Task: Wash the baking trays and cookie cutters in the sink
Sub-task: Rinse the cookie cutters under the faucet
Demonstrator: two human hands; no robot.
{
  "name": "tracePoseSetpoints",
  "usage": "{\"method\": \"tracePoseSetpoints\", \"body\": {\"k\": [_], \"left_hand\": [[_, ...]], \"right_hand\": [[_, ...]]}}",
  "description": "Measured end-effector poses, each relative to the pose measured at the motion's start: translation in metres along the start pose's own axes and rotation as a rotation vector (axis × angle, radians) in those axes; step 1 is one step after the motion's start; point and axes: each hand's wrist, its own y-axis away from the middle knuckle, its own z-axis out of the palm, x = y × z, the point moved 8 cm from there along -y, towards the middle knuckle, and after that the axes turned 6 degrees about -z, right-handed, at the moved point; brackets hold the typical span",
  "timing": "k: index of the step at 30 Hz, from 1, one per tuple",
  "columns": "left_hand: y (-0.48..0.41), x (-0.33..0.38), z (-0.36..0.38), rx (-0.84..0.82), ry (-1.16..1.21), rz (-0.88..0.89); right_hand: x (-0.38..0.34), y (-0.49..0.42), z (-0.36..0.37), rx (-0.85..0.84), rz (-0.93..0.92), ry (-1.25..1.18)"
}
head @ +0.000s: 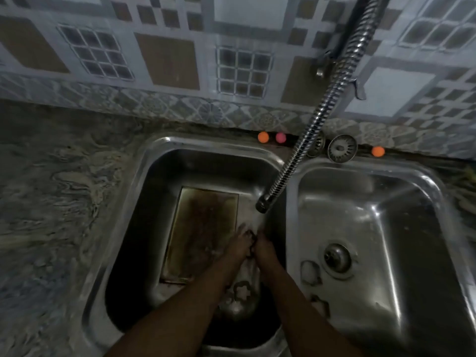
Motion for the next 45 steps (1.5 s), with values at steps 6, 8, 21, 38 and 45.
{"method": "tracePoseSetpoints", "body": {"k": [6, 8, 21, 38, 45], "left_hand": [[-0.010, -0.008, 0.003, 0.033, 0.009, -0.028], [-0.003, -0.003, 0.000, 0.061, -0.092, 0.045], [0.085, 0.049, -0.056, 0.030, 0.114, 0.493], [0.104, 0.077, -0.040, -0.154, 0.229, 0.282], [0.103, 0.077, -0.029, -0.297, 0.182, 0.307]], "right_hand": [[-0.002, -0.001, 0.000, 0.049, -0.047, -0.061], [-0.007, 0.005, -0.004, 0.087, -0.150, -0.035], [-0.067, 0.103, 0.006, -0.027, -0.588, -0.065], [-0.102, 0.140, -0.021, 0.072, -1.025, 0.119], [-0.109, 0.122, -0.030, 0.058, -0.827, -0.220]]}}
